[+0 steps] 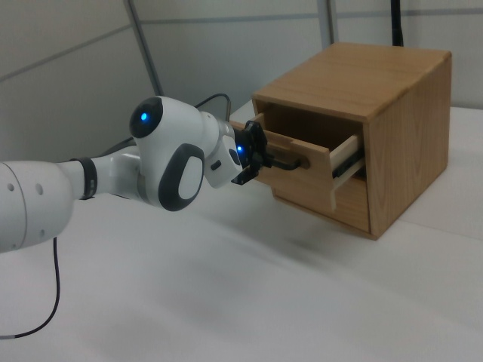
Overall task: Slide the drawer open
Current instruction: 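Pull the handle outward, sliding the upper drawer out of the cabinet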
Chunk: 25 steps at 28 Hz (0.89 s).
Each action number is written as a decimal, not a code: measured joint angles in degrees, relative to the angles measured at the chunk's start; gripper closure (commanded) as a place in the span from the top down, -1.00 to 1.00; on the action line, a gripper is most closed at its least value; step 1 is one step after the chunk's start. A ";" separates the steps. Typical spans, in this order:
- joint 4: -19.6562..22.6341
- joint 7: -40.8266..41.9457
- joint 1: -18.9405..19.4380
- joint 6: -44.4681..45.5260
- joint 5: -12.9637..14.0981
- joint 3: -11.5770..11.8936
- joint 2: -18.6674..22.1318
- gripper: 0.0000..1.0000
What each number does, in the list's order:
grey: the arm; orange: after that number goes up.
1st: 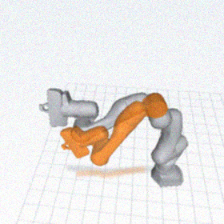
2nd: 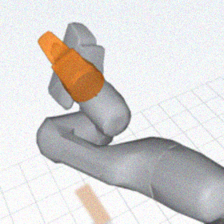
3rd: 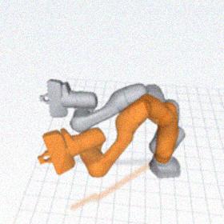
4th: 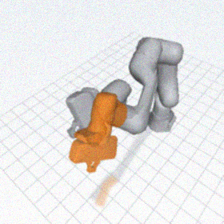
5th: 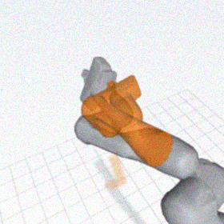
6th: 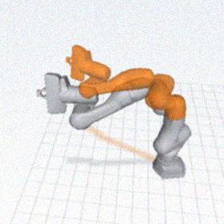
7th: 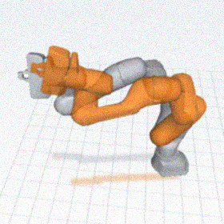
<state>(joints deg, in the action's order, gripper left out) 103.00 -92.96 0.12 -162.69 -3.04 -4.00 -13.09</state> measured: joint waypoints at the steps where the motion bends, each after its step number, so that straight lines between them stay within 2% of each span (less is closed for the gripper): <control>1: 0.00 -0.06 0.00 1.33 0.00 -0.07 0.43 -1.00; 17: 0.00 -1.58 0.19 15.96 0.00 -1.07 4.83 -1.00; 25: 0.01 -2.76 0.57 25.10 0.00 -2.45 6.64 -1.00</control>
<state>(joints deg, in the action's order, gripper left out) 103.01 -95.71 0.68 -137.59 -3.04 -6.45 -6.45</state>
